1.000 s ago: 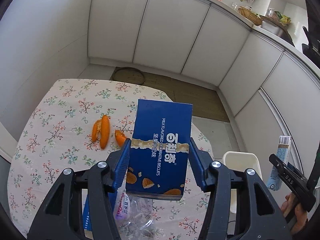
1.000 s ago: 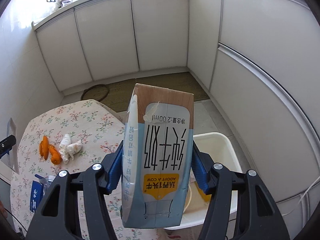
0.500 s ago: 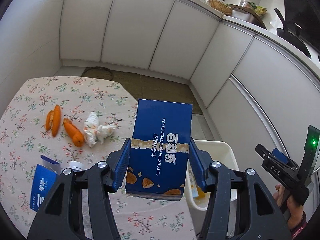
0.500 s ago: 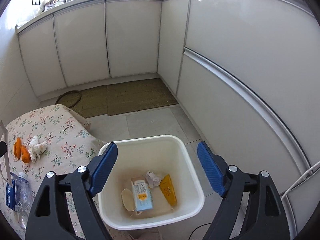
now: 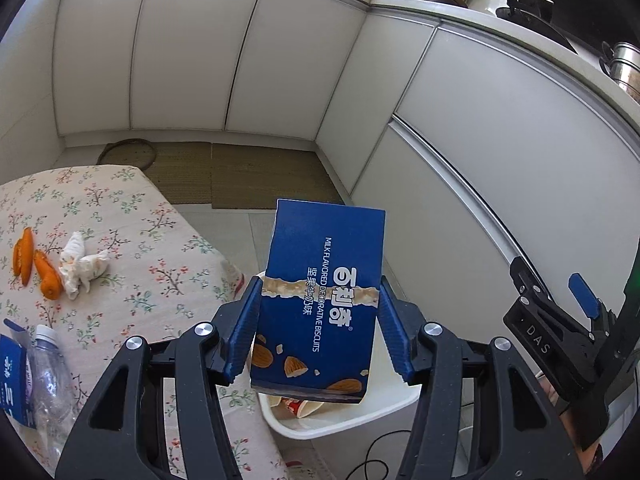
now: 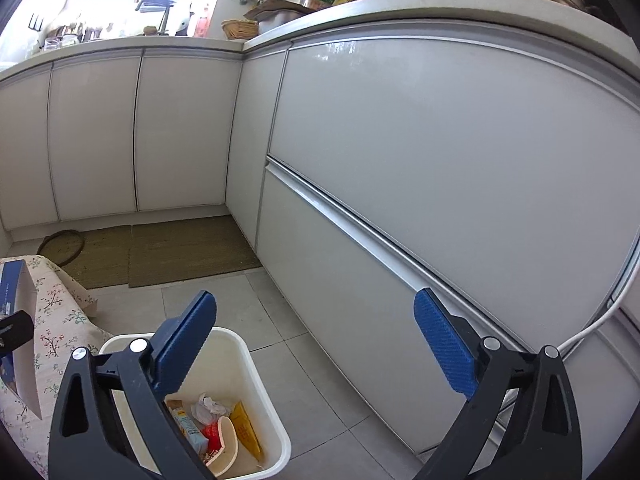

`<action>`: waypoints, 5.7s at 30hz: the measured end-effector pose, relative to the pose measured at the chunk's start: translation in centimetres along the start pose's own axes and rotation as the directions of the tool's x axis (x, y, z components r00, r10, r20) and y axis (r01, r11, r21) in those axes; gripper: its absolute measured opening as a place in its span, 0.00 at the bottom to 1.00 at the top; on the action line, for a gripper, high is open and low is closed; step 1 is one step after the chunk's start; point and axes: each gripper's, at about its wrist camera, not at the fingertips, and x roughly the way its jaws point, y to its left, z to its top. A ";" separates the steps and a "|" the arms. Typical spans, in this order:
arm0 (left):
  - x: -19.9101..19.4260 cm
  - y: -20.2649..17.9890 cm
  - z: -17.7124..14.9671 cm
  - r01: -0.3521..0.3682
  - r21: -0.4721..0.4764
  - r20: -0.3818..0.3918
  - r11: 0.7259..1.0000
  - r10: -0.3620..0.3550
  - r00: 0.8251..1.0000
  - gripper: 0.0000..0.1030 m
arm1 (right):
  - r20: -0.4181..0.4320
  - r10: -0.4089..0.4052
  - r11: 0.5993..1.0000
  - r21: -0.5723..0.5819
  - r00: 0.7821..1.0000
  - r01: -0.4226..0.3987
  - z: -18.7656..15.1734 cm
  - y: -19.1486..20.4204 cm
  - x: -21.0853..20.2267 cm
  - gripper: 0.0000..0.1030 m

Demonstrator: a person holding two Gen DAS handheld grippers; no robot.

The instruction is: Collect trash

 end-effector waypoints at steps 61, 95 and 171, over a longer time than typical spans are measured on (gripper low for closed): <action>-7.3 29.5 -5.6 -0.593 -0.039 -0.367 0.804 0.541 0.757 0.92 | -0.109 0.359 0.876 -0.303 0.927 -0.375 -3.2 25.6 -8.9 0.93; -12.3 32.2 -4.8 -0.327 -0.198 -0.330 0.924 0.251 0.910 0.37 | -0.658 0.442 0.662 -0.220 0.609 -0.717 -11.2 36.6 -9.0 0.93; -12.5 17.0 0.7 -0.168 -0.166 0.124 0.972 0.189 0.974 0.37 | -0.025 0.465 0.885 -0.004 0.885 -0.465 1.7 16.8 -7.4 0.69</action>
